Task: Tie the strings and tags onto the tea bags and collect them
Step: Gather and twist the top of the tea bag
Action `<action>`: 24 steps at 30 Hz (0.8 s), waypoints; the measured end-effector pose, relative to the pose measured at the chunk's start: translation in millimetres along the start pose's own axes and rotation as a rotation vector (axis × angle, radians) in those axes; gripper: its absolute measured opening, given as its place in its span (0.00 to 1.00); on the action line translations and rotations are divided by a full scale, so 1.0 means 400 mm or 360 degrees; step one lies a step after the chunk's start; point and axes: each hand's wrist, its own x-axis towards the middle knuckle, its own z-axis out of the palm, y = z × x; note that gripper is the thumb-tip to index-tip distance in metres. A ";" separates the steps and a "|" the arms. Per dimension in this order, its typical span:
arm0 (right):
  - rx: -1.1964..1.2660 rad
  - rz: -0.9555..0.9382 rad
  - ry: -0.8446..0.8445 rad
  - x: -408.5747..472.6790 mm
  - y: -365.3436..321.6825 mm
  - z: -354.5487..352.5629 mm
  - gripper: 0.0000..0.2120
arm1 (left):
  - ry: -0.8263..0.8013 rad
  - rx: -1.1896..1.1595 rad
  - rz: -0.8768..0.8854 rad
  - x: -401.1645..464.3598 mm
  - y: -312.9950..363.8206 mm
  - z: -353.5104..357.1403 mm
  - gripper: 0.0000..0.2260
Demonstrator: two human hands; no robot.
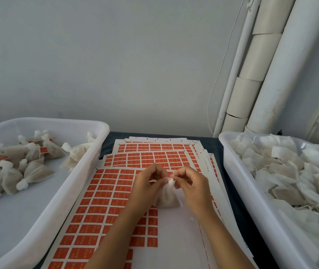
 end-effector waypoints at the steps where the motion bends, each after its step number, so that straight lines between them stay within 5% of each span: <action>1: 0.0010 0.0002 0.0020 -0.001 0.000 0.000 0.09 | -0.0036 0.0002 0.0002 -0.002 0.000 0.001 0.06; 4: 0.0044 0.0010 0.0075 -0.001 -0.002 -0.001 0.11 | -0.0194 -0.0123 -0.0050 -0.011 -0.003 -0.001 0.01; 7: 0.0044 -0.0003 0.0123 0.002 -0.003 -0.001 0.12 | -0.0349 -0.0097 -0.0051 -0.019 -0.005 0.007 0.09; 11: -0.0070 -0.0079 0.0081 -0.001 -0.002 0.001 0.13 | -0.0244 -0.0034 -0.0006 -0.018 -0.001 0.023 0.08; 15: -0.0348 -0.0186 -0.0062 0.002 0.005 -0.012 0.03 | -0.0171 -0.0109 -0.0017 -0.013 -0.002 0.011 0.04; 24: -0.0753 -0.0335 -0.0037 0.000 -0.003 -0.019 0.06 | -0.0158 -0.0041 -0.0015 -0.006 -0.013 0.012 0.02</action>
